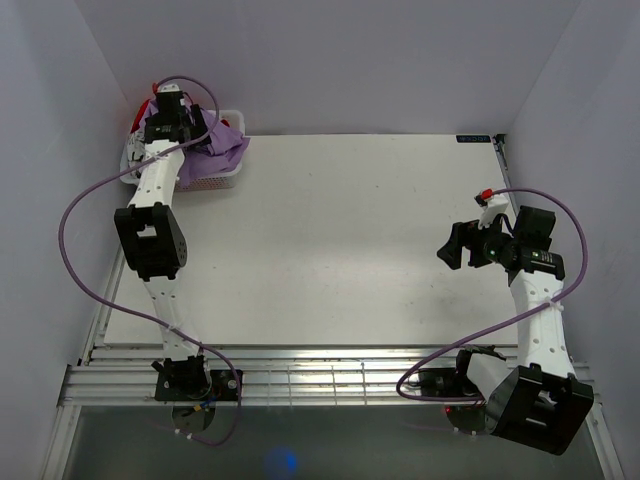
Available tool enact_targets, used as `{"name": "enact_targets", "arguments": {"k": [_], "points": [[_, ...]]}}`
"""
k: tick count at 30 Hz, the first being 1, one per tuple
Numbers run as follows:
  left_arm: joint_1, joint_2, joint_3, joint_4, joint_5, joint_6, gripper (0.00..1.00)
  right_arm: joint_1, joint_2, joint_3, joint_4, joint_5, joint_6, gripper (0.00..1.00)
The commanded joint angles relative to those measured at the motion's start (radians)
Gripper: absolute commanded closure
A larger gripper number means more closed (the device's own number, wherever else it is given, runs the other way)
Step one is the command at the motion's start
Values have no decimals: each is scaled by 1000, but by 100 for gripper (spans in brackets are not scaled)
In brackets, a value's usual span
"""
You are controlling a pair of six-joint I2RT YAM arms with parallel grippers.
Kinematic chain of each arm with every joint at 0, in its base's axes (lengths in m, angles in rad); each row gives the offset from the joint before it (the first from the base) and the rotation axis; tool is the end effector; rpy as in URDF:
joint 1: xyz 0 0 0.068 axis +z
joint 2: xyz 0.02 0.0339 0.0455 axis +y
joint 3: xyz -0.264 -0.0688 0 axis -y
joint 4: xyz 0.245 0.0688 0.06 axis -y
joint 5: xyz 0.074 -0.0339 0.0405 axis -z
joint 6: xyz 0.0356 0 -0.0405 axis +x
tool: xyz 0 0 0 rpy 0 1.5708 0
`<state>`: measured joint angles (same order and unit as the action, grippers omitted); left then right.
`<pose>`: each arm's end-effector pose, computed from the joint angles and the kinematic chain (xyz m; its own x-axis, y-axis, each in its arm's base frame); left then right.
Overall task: Fold and stack the trousers
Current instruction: Grab the trousers from the pile
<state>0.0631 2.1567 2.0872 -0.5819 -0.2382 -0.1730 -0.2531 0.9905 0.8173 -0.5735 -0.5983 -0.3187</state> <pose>0.4994 0.0400 0.3105 -0.5533 -0.2026 -0.8080 -0.3490 0.9371 0.0040 0.2014 -0.0314 0.2809 -0.5639 -0.1216 -0.8168 -0.3896 0.9113 0.1333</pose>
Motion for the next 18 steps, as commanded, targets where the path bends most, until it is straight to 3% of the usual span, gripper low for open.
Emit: {"name": "enact_targets", "arguments": {"k": [1, 18], "points": [[-3, 5, 40, 106, 40, -8, 2, 5, 11, 31, 32, -5, 9, 10], [-3, -14, -69, 369, 237, -51, 2, 5, 27, 20, 38, -11, 12, 10]]}}
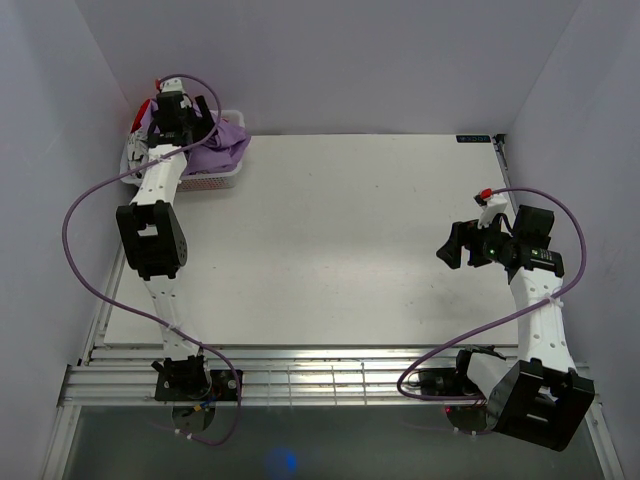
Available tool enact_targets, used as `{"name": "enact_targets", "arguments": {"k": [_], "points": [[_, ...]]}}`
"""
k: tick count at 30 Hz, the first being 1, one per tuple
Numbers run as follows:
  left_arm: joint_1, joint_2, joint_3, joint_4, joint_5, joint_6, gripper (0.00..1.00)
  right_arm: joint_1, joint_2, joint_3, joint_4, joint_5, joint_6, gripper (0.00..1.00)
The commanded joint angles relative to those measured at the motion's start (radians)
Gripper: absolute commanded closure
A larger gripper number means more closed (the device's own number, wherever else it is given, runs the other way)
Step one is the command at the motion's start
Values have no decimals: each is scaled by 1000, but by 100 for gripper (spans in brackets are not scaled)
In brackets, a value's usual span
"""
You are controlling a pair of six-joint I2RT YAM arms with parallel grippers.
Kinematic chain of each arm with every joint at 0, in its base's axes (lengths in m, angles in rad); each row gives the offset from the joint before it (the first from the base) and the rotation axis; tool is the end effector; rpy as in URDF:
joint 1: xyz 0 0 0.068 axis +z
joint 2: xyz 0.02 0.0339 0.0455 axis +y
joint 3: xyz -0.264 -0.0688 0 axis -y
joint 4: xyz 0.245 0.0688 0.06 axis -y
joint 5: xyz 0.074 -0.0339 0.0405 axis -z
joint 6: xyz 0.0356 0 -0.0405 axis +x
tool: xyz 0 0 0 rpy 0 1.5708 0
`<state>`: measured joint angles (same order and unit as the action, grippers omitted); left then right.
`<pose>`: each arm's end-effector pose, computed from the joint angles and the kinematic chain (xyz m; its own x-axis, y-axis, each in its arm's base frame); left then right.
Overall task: Fold and stack the trousers
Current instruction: Grab the trousers from the pile
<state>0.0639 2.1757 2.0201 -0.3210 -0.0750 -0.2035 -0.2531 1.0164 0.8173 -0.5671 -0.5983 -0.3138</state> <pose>0.5175 0.0358 0.3017 -0.4221 -0.2290 -0.8772 -0.2200 0.9645 -0.1459 0.2060 -0.0326 0.2766 -0.5811 -0.1131 -0.8059 -0.3841 0.9112 0.1491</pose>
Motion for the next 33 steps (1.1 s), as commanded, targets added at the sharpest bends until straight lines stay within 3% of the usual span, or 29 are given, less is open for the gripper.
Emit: {"name": "enact_targets", "arguments": {"k": [1, 6, 9, 10, 13, 14, 17, 18, 20, 28, 33], "points": [[-4, -8, 9, 106, 73, -25, 2, 6, 2, 13, 35, -9, 7, 10], [-4, 62, 89, 86, 73, -48, 2, 5, 19, 8, 44, -9, 5, 10], [-4, 113, 137, 62, 104, -53, 13, 5, 34, 17, 42, -12, 5, 10], [-4, 124, 150, 39, 106, -54, 24, 5, 37, 20, 44, -14, 5, 10], [-6, 162, 204, -9, 96, -50, 36, 5, 50, 29, 42, -17, 4, 10], [-4, 167, 213, -19, 95, -45, 50, 5, 51, 31, 39, -20, 4, 10], [-4, 159, 227, -44, 118, -34, 75, 6, 50, 32, 35, -24, 4, 10], [-4, 138, 226, -49, 145, -34, 89, 5, 48, 36, 33, -24, 2, 10], [-4, 107, 227, -61, 191, -37, 98, 6, 42, 42, 30, -26, 4, 10], [-19, -163, 262, -33, 531, -161, 100, 6, 47, 115, 7, -70, 19, 10], [-107, -287, 244, 52, 659, -238, 100, 6, 63, 183, -22, -89, 13, 10]]}}
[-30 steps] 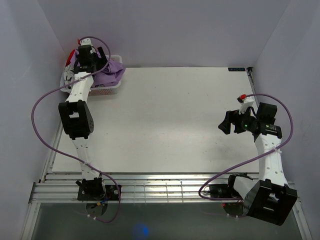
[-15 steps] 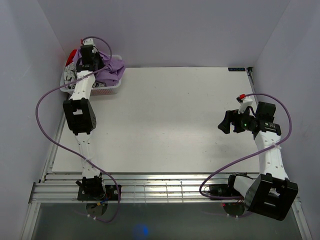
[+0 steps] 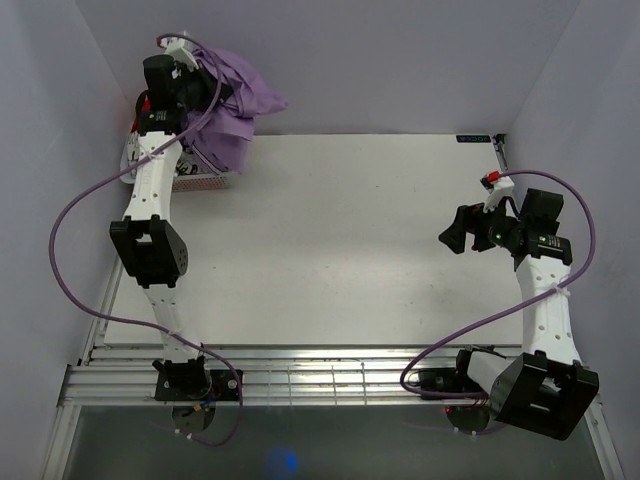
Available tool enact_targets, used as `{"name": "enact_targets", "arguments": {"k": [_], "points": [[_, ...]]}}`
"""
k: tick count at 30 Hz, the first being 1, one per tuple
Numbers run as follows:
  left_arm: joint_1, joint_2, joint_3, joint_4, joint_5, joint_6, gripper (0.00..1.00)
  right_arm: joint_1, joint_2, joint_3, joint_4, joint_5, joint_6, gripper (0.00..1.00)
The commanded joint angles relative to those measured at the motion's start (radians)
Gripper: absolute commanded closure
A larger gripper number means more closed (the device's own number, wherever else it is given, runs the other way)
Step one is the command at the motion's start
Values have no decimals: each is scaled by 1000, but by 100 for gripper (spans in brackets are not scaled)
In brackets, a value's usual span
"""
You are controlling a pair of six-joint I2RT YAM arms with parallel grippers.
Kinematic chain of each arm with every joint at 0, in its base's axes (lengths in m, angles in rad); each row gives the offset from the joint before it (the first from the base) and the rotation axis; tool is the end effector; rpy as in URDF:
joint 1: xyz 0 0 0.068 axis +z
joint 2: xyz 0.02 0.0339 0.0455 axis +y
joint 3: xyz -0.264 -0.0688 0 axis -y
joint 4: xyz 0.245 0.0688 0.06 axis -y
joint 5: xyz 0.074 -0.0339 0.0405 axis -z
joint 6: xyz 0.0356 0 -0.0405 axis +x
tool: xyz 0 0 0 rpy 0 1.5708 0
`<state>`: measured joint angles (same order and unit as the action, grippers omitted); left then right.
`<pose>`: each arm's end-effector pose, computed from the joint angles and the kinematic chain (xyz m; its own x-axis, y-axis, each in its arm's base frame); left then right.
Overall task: Fold and stack the trousers
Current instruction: Grab the trousers from the pile, then move the trousers to the center of the board
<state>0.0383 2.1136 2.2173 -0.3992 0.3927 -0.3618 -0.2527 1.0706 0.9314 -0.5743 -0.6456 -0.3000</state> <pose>0.4963 0.0054 0.3935 -0.3891 -0.3422 -0.8553 0.2061 0.8726 -0.4428 0.2201 -0.0347 0.3035 -0.5342 -0.1058 -0.8387 -0.4173 0.8958 0.1528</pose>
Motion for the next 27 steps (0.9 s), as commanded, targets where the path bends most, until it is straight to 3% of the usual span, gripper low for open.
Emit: {"name": "enact_targets", "arguments": {"k": [1, 12, 19, 21, 22, 24, 25, 27], "points": [[-95, -243, 38, 147, 202, -92, 100, 6, 11, 78, -22, -42, -2, 10], [-351, -330, -160, 296, 431, -327, 100, 4, 9, 156, -64, -43, -19, 10], [-417, -323, -499, 373, 434, -367, 98, 4, 25, 142, -78, -46, -51, 10], [-411, -290, -541, 320, 388, -347, 83, 4, 35, 138, -87, -57, -70, 10], [-404, -268, -553, 303, 367, -336, 56, 4, 51, 138, -97, -61, -76, 10], [-370, -183, -542, 193, 353, -312, 27, 4, 68, 139, -110, -71, -94, 10], [-330, -156, -530, 177, 353, -309, 3, 6, 81, 141, -125, -75, -102, 10], [-282, -150, -561, 203, 336, -309, 2, 6, 95, 141, -142, -83, -129, 9]]}}
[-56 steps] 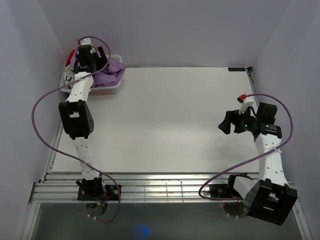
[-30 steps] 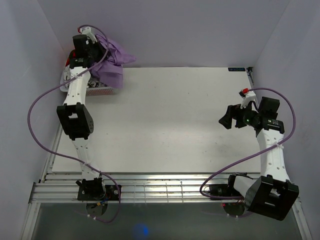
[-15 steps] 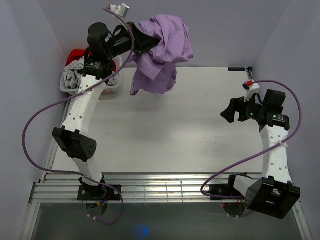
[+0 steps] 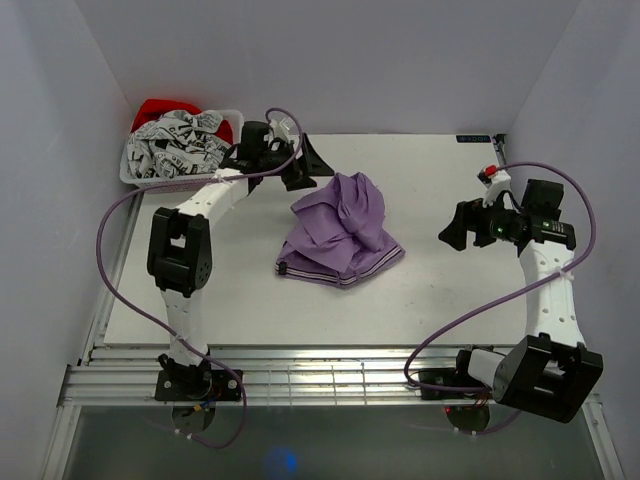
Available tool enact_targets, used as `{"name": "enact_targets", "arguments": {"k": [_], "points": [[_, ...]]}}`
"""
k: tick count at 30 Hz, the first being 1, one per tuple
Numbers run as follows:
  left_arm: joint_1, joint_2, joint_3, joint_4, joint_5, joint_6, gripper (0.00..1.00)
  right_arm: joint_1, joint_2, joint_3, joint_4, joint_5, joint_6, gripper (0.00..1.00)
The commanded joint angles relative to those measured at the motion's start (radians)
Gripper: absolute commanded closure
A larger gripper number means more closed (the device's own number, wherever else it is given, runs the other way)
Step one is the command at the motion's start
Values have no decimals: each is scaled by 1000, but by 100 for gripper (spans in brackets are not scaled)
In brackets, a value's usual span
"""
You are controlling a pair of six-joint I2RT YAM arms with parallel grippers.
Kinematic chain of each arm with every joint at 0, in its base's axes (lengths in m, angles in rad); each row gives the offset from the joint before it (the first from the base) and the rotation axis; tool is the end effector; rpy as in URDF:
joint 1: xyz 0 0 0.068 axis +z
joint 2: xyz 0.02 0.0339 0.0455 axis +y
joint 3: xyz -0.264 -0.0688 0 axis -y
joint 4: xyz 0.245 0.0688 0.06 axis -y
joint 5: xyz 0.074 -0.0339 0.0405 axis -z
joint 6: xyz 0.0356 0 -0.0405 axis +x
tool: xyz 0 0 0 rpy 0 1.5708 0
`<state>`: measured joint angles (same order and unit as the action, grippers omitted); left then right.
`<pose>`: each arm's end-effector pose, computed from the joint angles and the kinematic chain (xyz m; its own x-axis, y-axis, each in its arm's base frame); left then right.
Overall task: Fold and stack the trousers
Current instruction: Move the trousers to the center of the board
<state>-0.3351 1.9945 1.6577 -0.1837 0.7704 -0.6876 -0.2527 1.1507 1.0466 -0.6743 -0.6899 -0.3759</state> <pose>0.4319 -0.1767 0.2803 -0.8749 -0.1776 -0.4506 0.3252 0.4740 -0.8183 0.2327 -0.0367 0.3175 -0.5421 -0.1525 -0.8264 -0.4784 0.8645 0.1543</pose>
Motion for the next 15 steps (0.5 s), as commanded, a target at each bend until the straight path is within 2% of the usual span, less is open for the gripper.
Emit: {"name": "enact_targets", "arguments": {"k": [1, 5, 8, 9, 12, 13, 15], "points": [[140, -34, 1, -13, -51, 19, 2, 10, 24, 24, -60, -42, -63, 9], [231, -19, 140, -146, -43, 109, 2, 58, 52, -19, -65, -22, -83, 5], [234, -31, 237, -325, -95, 327, 2, 127, 92, -71, -38, 35, -77, 1], [234, -46, 205, -373, -105, 418, 2, 144, 104, -88, -28, 52, -75, 0], [235, -143, 92, -428, -96, 569, 2, 210, 168, -99, 11, 75, -52, 6], [234, -205, -24, -428, -105, 653, 4, 230, 200, -100, 28, 78, -40, 6], [234, -264, -146, -436, -111, 733, 5, 245, 233, -100, 65, 79, -3, 8]]}}
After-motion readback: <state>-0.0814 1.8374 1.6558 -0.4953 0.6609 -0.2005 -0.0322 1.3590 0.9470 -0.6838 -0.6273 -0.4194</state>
